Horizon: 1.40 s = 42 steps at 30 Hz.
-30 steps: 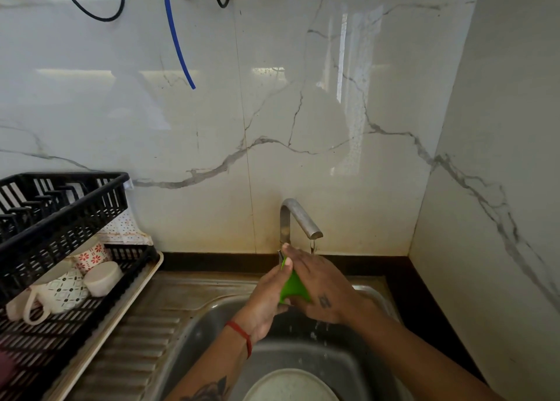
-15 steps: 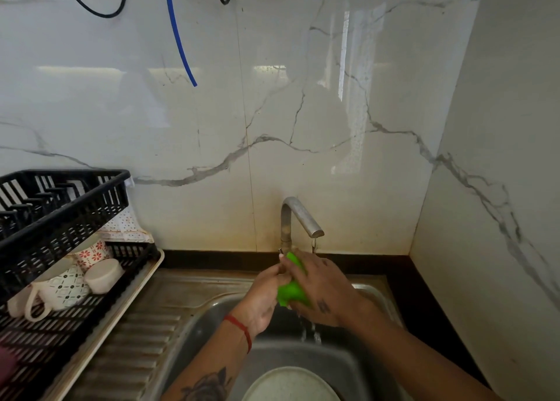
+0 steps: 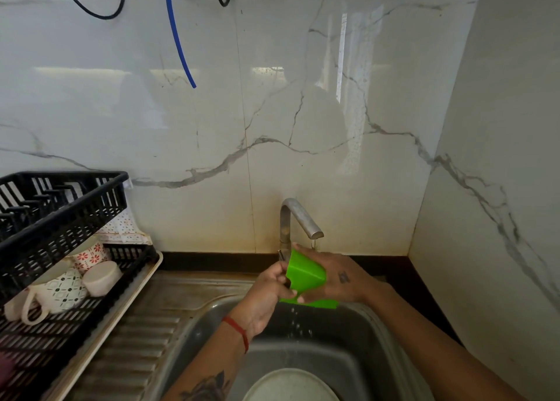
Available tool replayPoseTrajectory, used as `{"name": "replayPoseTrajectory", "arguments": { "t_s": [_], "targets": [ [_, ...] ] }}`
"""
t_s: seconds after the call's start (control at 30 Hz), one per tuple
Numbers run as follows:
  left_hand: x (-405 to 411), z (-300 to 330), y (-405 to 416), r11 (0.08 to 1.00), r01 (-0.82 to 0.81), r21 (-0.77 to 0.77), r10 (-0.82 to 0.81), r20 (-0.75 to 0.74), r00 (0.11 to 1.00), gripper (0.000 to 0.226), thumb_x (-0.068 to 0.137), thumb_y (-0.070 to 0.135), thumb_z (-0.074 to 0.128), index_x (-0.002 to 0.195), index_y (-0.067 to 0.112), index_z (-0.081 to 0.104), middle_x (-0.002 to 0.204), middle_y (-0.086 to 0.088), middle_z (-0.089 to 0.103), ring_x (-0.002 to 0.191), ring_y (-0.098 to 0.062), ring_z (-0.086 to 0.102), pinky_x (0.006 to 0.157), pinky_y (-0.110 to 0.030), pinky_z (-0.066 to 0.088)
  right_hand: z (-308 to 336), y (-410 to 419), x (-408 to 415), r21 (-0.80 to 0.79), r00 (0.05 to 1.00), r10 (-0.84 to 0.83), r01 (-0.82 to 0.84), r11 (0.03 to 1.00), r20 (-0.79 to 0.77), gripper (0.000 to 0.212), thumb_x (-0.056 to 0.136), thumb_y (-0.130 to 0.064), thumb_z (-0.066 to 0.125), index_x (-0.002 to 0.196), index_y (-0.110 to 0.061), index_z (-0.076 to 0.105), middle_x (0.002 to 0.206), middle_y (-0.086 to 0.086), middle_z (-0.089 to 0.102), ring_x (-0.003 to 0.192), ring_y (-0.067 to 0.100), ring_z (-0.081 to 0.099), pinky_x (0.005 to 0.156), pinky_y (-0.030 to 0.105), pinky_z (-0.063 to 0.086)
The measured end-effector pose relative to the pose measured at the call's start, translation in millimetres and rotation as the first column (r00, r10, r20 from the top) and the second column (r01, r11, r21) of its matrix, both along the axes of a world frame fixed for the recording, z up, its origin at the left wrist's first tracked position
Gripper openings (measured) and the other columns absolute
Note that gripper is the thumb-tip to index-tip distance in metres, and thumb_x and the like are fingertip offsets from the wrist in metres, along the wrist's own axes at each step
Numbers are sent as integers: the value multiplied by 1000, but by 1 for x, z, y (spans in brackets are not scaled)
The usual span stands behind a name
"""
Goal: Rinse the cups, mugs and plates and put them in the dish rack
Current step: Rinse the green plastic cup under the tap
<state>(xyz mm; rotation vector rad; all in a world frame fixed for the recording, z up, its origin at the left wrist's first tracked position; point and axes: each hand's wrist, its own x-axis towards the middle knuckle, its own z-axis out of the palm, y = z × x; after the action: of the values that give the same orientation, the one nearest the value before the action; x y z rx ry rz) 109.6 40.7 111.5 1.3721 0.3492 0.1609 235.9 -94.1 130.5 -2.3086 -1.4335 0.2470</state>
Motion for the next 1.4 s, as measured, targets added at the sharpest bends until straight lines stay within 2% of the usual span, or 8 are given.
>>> {"name": "replayPoseTrajectory", "arguments": {
  "t_s": [0.23, 0.37, 0.6, 0.87, 1.03, 1.2, 1.3, 1.4],
  "targets": [
    [1, 5, 2, 996, 27, -88, -29, -29, 999, 36, 91, -2, 50, 123, 14, 57, 111, -13, 66, 100, -31, 61, 70, -37, 50, -26, 19, -34, -24, 886, 59, -54, 998, 459, 97, 83, -49, 64, 153, -20, 2, 160, 5, 9, 146, 22, 11, 117, 37, 2],
    [-3, -2, 0, 994, 16, -107, -22, -55, 998, 39, 87, -9, 52, 123, 7, 57, 114, -18, 64, 108, -33, 58, 88, -40, 47, -20, 15, -26, -87, 921, 152, -129, 988, 358, 102, 82, -49, 66, 153, -24, -1, 161, -2, 3, 145, 19, 14, 119, 37, 15],
    [-4, -2, 0, 999, 1, 33, 1, -83, 997, 51, 76, -20, 54, 119, 7, 59, 98, -5, 67, 98, -22, 58, 77, -30, 48, 2, 1, -5, 1, 991, 47, -48, 999, -129, 103, 65, -47, 83, 149, -36, 23, 150, -6, 39, 134, 14, 38, 111, 39, 32],
    [-1, -1, -5, 1000, -2, 14, 3, -98, 995, 28, 95, 24, 55, 122, 20, 59, 117, -7, 66, 110, -26, 59, 90, -38, 47, -29, 16, -25, 35, 962, 109, -121, 992, 252, 110, 73, -47, 76, 153, -21, 4, 160, -1, 10, 146, 15, 9, 120, 35, 13],
    [-7, -10, 2, 998, 34, -54, -34, -8, 999, 34, 77, 16, 62, 111, 16, 63, 105, -3, 70, 101, -20, 64, 86, -35, 48, -12, 7, -2, 40, 982, 80, -74, 996, -169, 107, 64, -57, 79, 145, -55, 9, 156, -13, 22, 138, 13, 31, 110, 41, 33],
    [-5, -16, -3, 939, -52, -340, 97, 118, 988, 24, 72, 10, 58, 96, 12, 59, 96, -8, 67, 89, -22, 62, 77, -37, 48, -15, 0, 7, 144, 672, 110, -5, 990, -733, 95, 57, -51, 83, 135, -57, 29, 137, -14, 42, 120, 16, 52, 97, 37, 49],
    [-2, -22, -9, 842, -112, -528, 178, 76, 981, 32, 75, 14, 59, 107, 11, 60, 110, -15, 63, 102, -33, 60, 81, -50, 50, -25, 0, 3, 122, 605, -52, 243, 962, -795, 107, 42, -66, 84, 135, -28, 47, 120, -4, 62, 107, 19, 62, 96, 43, 50],
    [7, -21, -24, 769, -171, -616, 176, -53, 983, 41, 80, 25, 64, 118, 13, 58, 117, -19, 61, 107, -40, 59, 73, -55, 53, -25, 3, -15, 166, 789, -175, 330, 929, -590, 83, 61, -67, 75, 131, -31, 51, 105, -18, 62, 95, 4, 60, 80, 24, 51]
  ]
}}
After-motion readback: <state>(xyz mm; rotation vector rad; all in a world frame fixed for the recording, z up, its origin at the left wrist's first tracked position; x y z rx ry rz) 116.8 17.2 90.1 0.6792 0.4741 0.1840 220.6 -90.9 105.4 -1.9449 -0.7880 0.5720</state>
